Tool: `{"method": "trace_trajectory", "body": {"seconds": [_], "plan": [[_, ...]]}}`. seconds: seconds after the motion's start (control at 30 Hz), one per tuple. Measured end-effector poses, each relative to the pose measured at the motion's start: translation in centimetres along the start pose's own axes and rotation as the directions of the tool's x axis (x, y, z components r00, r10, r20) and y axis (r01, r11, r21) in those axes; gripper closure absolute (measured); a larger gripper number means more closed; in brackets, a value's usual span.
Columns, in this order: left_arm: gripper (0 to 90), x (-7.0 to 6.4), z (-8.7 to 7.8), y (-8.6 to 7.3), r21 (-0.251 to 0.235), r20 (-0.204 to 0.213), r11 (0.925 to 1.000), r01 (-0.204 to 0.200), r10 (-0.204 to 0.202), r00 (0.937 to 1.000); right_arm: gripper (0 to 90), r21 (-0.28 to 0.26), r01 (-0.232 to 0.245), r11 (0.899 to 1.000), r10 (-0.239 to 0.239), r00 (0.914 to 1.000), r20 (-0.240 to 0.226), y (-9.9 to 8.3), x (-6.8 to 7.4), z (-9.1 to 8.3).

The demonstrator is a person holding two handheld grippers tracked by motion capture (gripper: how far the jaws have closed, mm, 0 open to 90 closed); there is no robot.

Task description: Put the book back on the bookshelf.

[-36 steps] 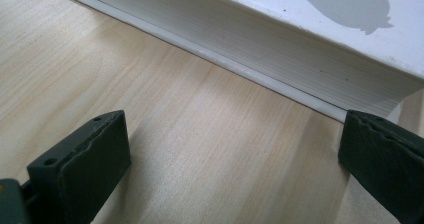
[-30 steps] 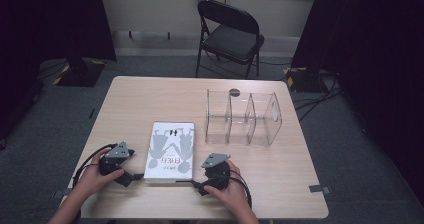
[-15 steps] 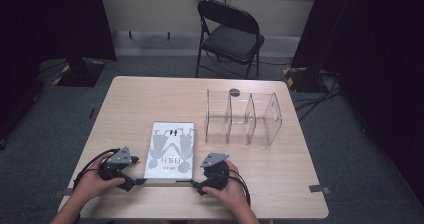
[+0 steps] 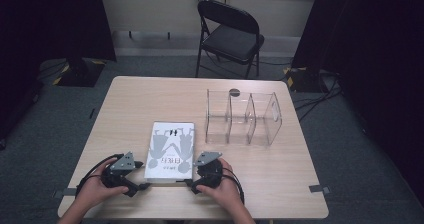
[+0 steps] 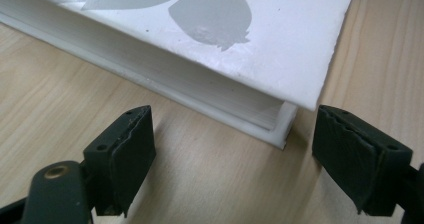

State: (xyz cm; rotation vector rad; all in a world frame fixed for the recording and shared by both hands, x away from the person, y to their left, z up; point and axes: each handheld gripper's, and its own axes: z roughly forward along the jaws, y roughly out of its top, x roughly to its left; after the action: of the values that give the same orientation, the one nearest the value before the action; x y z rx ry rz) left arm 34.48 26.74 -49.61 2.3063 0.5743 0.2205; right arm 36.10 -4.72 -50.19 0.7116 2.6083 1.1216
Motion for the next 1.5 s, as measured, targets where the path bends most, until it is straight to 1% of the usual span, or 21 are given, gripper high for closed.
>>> {"method": "trace_trajectory", "body": {"seconds": [0.07,0.2,0.23,0.3,0.33,0.37,0.43,0.5,0.53,0.8,0.83,0.97,1.03,1.07,1.13,1.17,1.23,1.27,1.43,1.47,1.5], "plan": [[16.7,-0.3,0.4,0.3,-0.01,-0.029,0.9997,0.022,-0.023,0.9993,11.2,0.0,0.001,1.0,-0.001,1.0,-0.006,0.3,0.3,0.3],[17.3,-0.3,0.6,0.4,-0.017,-0.031,0.9996,0.024,-0.025,0.9992,11.5,-0.002,0.006,1.0,-0.007,0.9999,-0.009,0.5,0.4,0.5],[19.4,-0.3,0.6,0.5,-0.019,-0.036,0.9995,0.024,-0.024,0.9991,11.6,-0.003,0.008,1.0,-0.008,0.9999,-0.009,0.5,0.4,0.5],[24.3,-0.5,0.7,0.7,-0.025,-0.02,0.9996,0.009,-0.009,0.9998,11.6,-0.003,0.008,1.0,-0.008,0.9999,-0.009,0.5,0.4,0.5],[28.0,-0.5,0.7,0.7,-0.025,-0.02,0.9996,0.009,-0.009,0.9998,11.6,-0.003,0.008,1.0,-0.008,0.9999,-0.009,0.5,0.4,0.5],[29.9,-0.6,0.7,1.0,-0.018,-0.028,0.9998,-0.004,0.004,0.9996,11.6,-0.003,0.009,1.0,-0.009,0.9999,-0.01,0.5,0.4,0.5],[32.4,-0.7,0.8,1.1,-0.012,-0.028,0.9999,0.005,-0.006,0.9996,11.6,0.004,0.001,1.0,-0.001,1.0,-0.008,0.5,0.5,0.5],[32.9,-0.7,0.8,1.2,-0.012,-0.025,0.9999,0.01,-0.01,0.9996,11.6,-0.001,0.013,1.0,-0.013,0.9999,-0.011,0.6,0.5,0.6],[33.0,-0.8,0.8,1.3,0.002,-0.035,1.0,0.009,-0.008,0.9993,11.6,-0.001,0.013,1.0,-0.013,0.9999,-0.01,0.6,0.5,0.6],[35.3,-1.1,0.8,1.8,0.012,-0.062,0.9996,0.027,-0.027,0.9977,10.7,0.0,0.005,1.0,-0.005,0.9999,-0.009,0.8,0.7,0.8],[35.3,-1.1,0.8,1.8,0.013,-0.061,0.9994,0.031,-0.031,0.9977,10.4,-0.001,0.007,1.0,-0.007,1.0,-0.006,0.8,0.7,0.8],[35.5,-1.5,0.8,2.1,0.017,-0.096,0.9996,0.023,-0.021,0.9951,9.8,0.002,-0.016,1.0,0.016,0.9997,0.018,1.0,0.9,1.0],[35.7,-1.5,0.7,2.2,0.013,-0.101,0.9997,0.023,-0.021,0.9946,9.7,0.02,-0.026,0.999,0.025,0.9994,0.025,1.2,1.0,1.0],[35.9,-1.5,0.7,2.3,0.012,-0.108,0.9998,0.018,-0.017,0.994,9.6,0.019,-0.017,1.0,0.017,0.9996,0.023,1.3,1.0,1.1],[35.9,-1.6,0.7,2.3,0.01,-0.111,0.9996,0.025,-0.024,0.9936,9.6,0.022,-0.021,1.0,0.021,0.9995,0.026,1.4,1.0,1.1],[36.0,-1.5,0.4,2.6,0.004,-0.116,0.9996,0.027,-0.026,0.9929,9.3,0.033,-0.028,0.999,0.026,0.9989,0.039,1.5,1.1,1.2],[36.2,-1.5,0.2,2.8,-0.001,-0.104,0.9993,0.039,-0.039,0.9938,9.3,0.04,-0.031,0.999,0.03,0.9988,0.04,1.6,1.1,1.2],[36.4,-1.5,0.1,2.8,-0.005,-0.112,0.9991,0.041,-0.042,0.9929,9.2,0.044,-0.033,0.998,0.032,0.9988,0.038,1.6,1.1,1.2],[36.6,-1.3,-0.2,3.1,-0.012,-0.105,0.999,0.042,-0.043,0.9935,8.9,0.045,-0.029,0.999,0.027,0.9988,0.04,1.7,1.1,1.2],[36.6,-1.4,-0.2,3.1,-0.021,-0.111,0.9985,0.051,-0.053,0.9924,8.8,0.043,-0.032,0.999,0.03,0.9989,0.035,1.7,1.1,1.2],[36.6,-1.3,-0.3,3.2,-0.016,-0.107,0.999,0.042,-0.044,0.9932,8.8,0.039,-0.032,0.999,0.031,0.9988,0.038,1.6,1.1,1.3]]}}
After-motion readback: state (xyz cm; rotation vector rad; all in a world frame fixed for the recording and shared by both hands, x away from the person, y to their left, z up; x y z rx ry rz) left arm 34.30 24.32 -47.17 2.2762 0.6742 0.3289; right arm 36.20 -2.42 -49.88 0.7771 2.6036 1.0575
